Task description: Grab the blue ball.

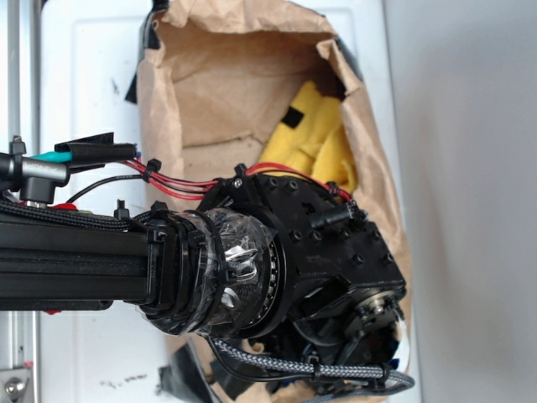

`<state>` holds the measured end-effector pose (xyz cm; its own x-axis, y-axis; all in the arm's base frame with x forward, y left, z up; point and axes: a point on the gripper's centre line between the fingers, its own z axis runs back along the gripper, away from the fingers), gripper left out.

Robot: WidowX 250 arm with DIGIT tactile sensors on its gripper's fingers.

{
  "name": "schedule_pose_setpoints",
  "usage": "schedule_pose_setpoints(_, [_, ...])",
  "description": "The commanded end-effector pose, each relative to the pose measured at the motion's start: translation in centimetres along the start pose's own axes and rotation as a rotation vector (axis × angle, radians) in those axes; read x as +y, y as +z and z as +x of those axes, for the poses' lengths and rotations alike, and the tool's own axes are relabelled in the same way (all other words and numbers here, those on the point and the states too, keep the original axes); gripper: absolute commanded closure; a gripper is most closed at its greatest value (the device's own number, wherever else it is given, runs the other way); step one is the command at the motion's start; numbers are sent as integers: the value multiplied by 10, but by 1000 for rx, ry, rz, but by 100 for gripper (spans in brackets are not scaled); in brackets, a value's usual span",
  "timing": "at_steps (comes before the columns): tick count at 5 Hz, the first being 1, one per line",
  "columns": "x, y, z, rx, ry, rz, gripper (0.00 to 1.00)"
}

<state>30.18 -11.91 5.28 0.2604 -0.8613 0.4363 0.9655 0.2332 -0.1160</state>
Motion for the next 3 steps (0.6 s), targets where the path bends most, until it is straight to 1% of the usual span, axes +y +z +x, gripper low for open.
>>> schedule_pose_setpoints(1, [-6,15,23,0,-23,69,100])
schedule_pose_setpoints(2, [-34,19,24,6,0,115,100])
schedule_pose_setpoints(3, [-82,50,15,-13,81,214,100])
